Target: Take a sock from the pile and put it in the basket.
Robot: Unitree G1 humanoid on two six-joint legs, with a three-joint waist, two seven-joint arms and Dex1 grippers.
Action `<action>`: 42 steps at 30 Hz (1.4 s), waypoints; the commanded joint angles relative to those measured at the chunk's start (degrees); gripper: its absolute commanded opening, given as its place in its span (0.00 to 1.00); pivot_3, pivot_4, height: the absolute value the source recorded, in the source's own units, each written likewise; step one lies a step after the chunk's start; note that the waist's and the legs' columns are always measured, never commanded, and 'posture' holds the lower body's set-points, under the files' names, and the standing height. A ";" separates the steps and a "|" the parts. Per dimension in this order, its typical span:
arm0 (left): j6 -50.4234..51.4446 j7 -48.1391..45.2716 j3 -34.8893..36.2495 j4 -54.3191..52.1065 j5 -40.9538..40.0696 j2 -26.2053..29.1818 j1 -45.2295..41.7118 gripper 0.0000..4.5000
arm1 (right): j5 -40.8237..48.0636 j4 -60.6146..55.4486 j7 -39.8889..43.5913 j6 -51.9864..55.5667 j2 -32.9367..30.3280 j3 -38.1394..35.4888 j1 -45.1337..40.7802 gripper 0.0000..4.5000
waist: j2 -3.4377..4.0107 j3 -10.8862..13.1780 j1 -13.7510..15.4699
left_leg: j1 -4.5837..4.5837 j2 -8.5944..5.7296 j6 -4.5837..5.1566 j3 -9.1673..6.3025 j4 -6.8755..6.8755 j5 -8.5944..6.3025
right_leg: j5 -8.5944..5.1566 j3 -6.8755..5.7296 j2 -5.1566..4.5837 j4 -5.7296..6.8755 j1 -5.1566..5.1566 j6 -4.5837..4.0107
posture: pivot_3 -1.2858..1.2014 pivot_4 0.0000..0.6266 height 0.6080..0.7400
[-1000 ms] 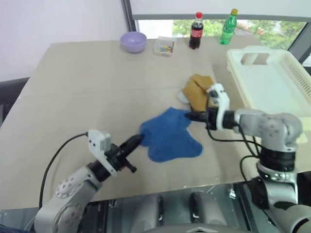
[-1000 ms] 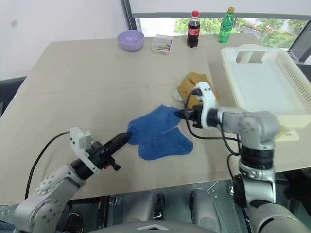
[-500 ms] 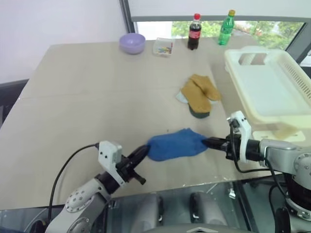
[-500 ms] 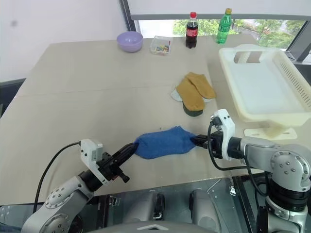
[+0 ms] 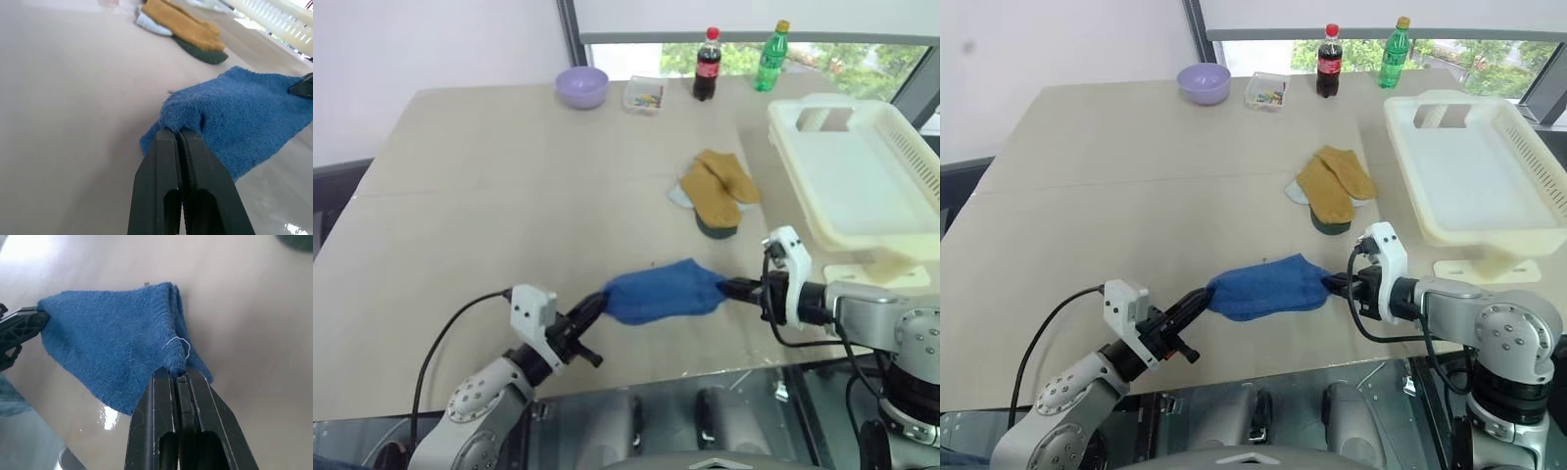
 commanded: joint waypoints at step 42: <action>24.75 9.50 7.68 7.85 -35.68 1.83 -5.89 0.92 | -56.54 25.01 34.11 -74.03 -5.97 40.99 -0.86 0.79 | -0.17 -0.10 0.12 | 1.03 0.07 0.01 -0.13 0.15 -0.03 | -0.11 -0.14 -0.07 -0.01 1.02 -0.12 | 0.52 0.24 1.00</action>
